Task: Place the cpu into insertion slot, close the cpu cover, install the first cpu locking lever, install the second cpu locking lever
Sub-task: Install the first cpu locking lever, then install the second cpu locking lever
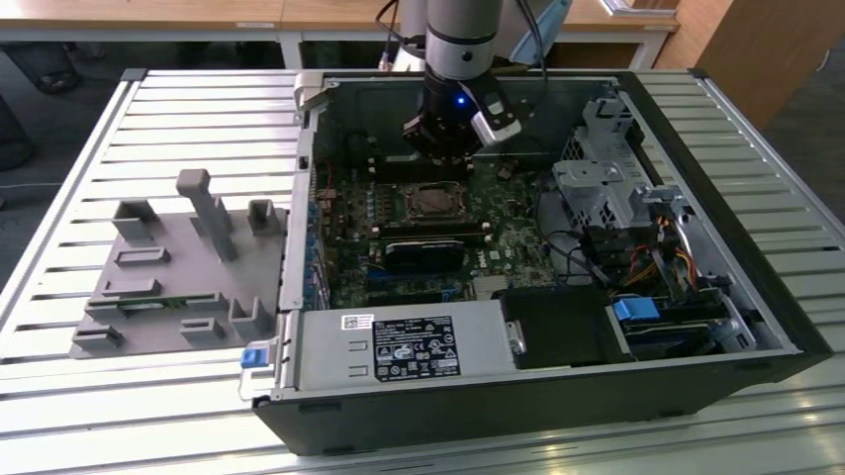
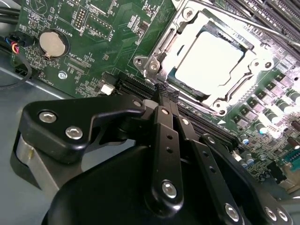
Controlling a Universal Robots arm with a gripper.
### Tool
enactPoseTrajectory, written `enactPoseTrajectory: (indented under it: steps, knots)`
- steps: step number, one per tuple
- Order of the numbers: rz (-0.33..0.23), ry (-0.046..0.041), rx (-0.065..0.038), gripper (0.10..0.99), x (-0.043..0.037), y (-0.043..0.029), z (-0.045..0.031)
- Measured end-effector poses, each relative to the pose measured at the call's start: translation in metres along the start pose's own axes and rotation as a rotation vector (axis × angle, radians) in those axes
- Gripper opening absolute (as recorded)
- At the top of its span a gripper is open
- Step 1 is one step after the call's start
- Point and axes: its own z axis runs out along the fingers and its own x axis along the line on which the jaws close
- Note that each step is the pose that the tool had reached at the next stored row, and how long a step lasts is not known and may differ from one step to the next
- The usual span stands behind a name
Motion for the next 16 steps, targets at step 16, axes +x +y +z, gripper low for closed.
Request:
enactPoseTrajectory:
  steps: [16]
  knots:
    - [0.0, -0.0001, 0.0, 0.106, -0.0028, -0.0024, 0.0]
